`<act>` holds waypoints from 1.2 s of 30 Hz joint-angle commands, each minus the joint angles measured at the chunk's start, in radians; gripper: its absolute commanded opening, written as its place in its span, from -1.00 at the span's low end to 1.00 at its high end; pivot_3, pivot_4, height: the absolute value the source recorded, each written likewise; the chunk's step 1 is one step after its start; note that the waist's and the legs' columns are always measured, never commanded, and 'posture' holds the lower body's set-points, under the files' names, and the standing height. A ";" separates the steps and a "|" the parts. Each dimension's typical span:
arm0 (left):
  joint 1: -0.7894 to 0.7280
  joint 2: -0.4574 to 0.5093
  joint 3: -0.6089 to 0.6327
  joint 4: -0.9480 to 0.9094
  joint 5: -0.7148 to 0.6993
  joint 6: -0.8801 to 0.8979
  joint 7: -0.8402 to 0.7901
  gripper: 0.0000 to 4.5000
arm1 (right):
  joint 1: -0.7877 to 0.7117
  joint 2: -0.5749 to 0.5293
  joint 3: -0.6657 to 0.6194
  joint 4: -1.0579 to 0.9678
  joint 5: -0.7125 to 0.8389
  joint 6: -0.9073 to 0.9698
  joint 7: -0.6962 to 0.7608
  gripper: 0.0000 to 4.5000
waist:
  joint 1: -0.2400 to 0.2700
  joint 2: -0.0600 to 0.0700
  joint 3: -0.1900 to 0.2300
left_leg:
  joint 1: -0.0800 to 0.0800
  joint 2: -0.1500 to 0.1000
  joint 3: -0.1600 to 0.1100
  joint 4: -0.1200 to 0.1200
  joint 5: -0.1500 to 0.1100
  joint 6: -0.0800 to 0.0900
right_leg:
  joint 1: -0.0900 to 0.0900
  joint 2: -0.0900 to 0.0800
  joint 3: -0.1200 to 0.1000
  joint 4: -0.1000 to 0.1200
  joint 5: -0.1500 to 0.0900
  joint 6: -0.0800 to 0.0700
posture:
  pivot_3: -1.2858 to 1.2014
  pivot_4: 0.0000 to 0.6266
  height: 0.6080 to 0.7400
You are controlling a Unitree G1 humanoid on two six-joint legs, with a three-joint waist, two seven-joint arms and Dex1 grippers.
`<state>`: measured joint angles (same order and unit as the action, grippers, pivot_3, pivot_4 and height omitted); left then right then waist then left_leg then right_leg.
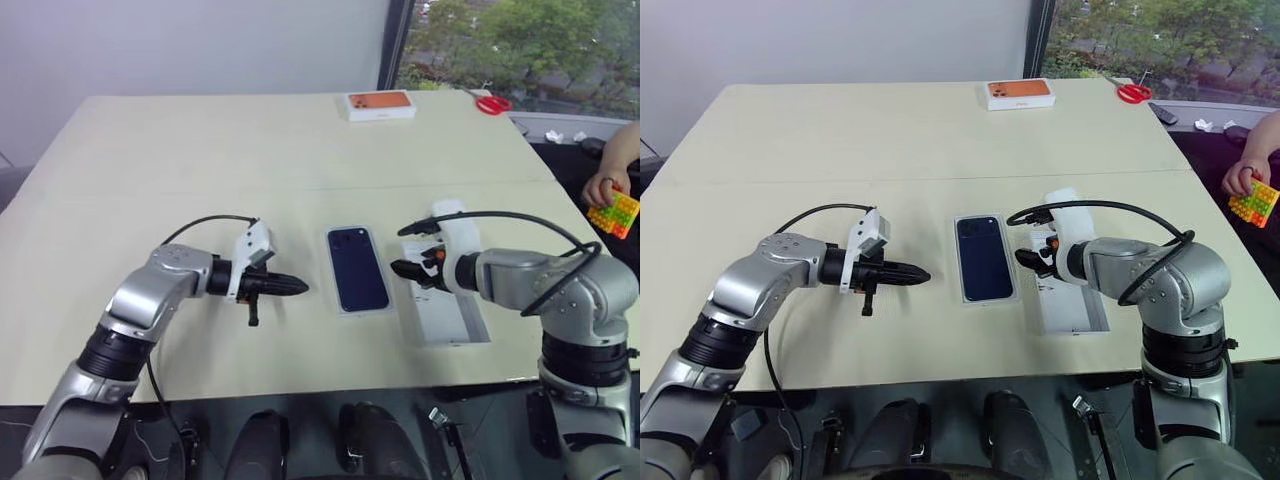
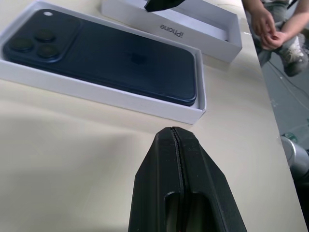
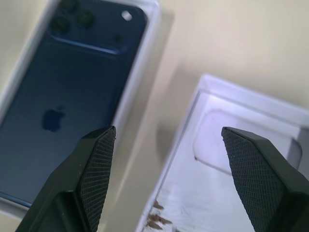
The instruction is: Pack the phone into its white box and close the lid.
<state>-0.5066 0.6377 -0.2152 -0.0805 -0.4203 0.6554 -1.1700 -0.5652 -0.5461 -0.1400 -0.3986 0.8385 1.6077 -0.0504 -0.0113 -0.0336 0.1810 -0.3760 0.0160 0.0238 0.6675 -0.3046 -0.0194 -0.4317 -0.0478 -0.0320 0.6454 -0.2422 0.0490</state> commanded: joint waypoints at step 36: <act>0.014 -0.043 0.008 -0.056 -0.018 0.028 0.020 -1.00 | -0.008 -0.143 0.272 0.210 1.134 -0.488 -1.156 -0.98 | -0.004 0.000 0.000 | 0.000 0.002 0.001 0.000 0.000 0.001 | 0.000 0.002 0.001 -0.001 0.000 0.001 | 0.03 -0.52 1.00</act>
<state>-0.4873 0.5875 -0.2229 -0.1138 -0.4256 0.6875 -1.1519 -0.5423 -0.6906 0.1591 -0.1807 1.9580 1.1397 -1.1971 -0.0157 -0.0337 0.1811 -0.3764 0.0179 0.0249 0.6675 -0.3049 -0.0187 -0.4321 -0.0460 -0.0305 0.6441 -0.2427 0.0499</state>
